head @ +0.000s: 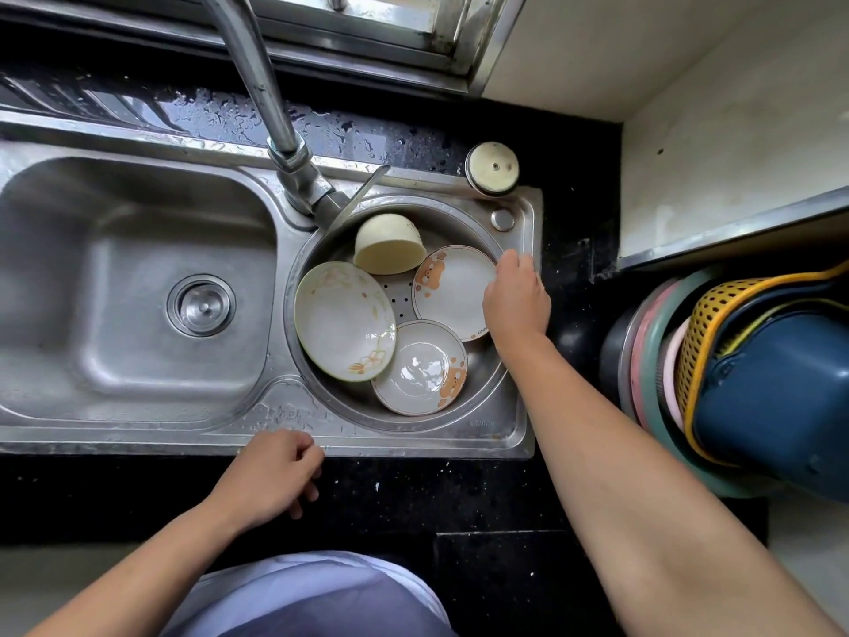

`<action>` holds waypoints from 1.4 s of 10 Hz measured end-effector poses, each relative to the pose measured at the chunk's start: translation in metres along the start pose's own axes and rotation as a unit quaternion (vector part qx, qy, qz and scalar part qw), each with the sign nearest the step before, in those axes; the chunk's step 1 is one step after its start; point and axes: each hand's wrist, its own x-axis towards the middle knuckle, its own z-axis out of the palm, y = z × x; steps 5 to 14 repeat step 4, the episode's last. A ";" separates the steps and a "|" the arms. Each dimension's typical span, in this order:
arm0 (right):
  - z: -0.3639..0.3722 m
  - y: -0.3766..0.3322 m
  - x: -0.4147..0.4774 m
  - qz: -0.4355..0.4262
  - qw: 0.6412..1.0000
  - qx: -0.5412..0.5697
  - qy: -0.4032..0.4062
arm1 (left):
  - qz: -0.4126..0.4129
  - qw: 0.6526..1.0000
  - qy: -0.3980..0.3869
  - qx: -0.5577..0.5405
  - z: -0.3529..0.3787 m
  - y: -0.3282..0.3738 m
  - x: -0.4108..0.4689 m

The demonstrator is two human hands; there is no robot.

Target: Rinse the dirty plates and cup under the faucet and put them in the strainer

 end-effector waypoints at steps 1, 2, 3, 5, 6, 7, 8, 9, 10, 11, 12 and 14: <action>-0.006 -0.001 -0.009 0.031 0.997 0.064 -0.015 | 0.026 0.999 0.007 0.026 -0.002 0.000 -0.005; -0.015 -0.004 -0.024 0.115 0.971 0.200 -0.067 | 0.062 0.990 0.056 0.115 -0.003 -0.004 -0.016; -0.020 -0.012 -0.044 0.148 0.932 0.307 -0.124 | 0.141 0.950 0.197 0.194 -0.008 -0.017 -0.031; -0.024 -0.020 -0.072 0.160 0.915 0.340 -0.145 | 0.211 0.921 0.240 0.224 -0.009 -0.035 -0.044; -0.024 -0.020 -0.072 0.160 0.915 0.340 -0.145 | 0.211 0.921 0.240 0.224 -0.009 -0.035 -0.044; -0.024 -0.020 -0.072 0.160 0.915 0.340 -0.145 | 0.211 0.921 0.240 0.224 -0.009 -0.035 -0.044; -0.024 -0.020 -0.072 0.160 0.915 0.340 -0.145 | 0.211 0.921 0.240 0.224 -0.009 -0.035 -0.044; -0.024 -0.020 -0.072 0.160 0.915 0.340 -0.145 | 0.211 0.921 0.240 0.224 -0.009 -0.035 -0.044; -0.024 -0.020 -0.072 0.160 0.915 0.340 -0.145 | 0.211 0.921 0.240 0.224 -0.009 -0.035 -0.044; -0.024 -0.020 -0.072 0.160 0.915 0.340 -0.145 | 0.211 0.921 0.240 0.224 -0.009 -0.035 -0.044; -0.024 -0.020 -0.072 0.160 0.915 0.340 -0.145 | 0.211 0.921 0.240 0.224 -0.009 -0.035 -0.044; -0.024 -0.020 -0.072 0.160 0.915 0.340 -0.145 | 0.211 0.921 0.240 0.224 -0.009 -0.035 -0.044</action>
